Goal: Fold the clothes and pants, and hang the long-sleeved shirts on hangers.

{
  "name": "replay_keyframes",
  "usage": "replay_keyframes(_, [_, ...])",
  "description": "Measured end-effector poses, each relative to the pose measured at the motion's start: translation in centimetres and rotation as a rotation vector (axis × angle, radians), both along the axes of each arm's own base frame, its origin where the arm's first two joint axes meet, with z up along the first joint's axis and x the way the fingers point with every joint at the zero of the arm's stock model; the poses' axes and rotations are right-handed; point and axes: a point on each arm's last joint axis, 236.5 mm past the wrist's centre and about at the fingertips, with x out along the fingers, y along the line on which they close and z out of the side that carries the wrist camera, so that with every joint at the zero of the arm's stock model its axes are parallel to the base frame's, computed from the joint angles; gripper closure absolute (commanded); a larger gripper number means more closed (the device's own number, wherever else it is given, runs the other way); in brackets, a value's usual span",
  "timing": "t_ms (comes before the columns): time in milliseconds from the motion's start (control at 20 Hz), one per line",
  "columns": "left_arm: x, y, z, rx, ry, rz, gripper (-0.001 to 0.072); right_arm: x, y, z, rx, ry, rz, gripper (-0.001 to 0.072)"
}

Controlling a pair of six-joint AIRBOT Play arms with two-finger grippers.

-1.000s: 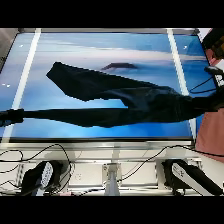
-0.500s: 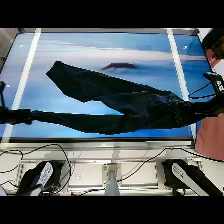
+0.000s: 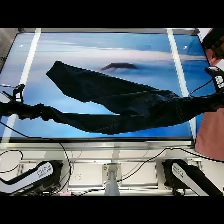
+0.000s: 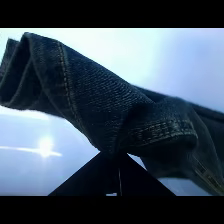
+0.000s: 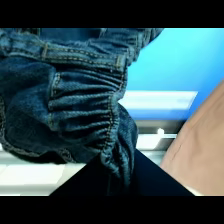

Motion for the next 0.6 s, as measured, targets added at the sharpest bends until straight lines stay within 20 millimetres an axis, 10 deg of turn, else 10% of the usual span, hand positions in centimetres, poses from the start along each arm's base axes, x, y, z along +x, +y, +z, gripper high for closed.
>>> replay_keyframes(300, [3.6, 1.9, 0.5, 0.061, -0.124, 0.041, 0.0660, 2.1, -0.4, 0.5, -0.015, -0.095, -0.018, 0.0658])
replay_keyframes(350, [3.9, 2.2, 0.6, 0.069, -0.139, 0.047, 0.0532, 2.3, -0.4, 0.5, -0.014, -0.101, -0.024, 0.0657])
replay_keyframes(450, [4.7, 2.7, 0.9, 0.087, -0.170, 0.058, -0.0012, 2.5, -0.5, 0.5, -0.013, -0.111, -0.032, 0.0658])
replay_keyframes(600, [5.5, 3.3, 1.2, 0.108, -0.208, 0.072, 0.0014, 2.6, -0.5, 0.6, -0.013, -0.117, -0.037, 0.0658])
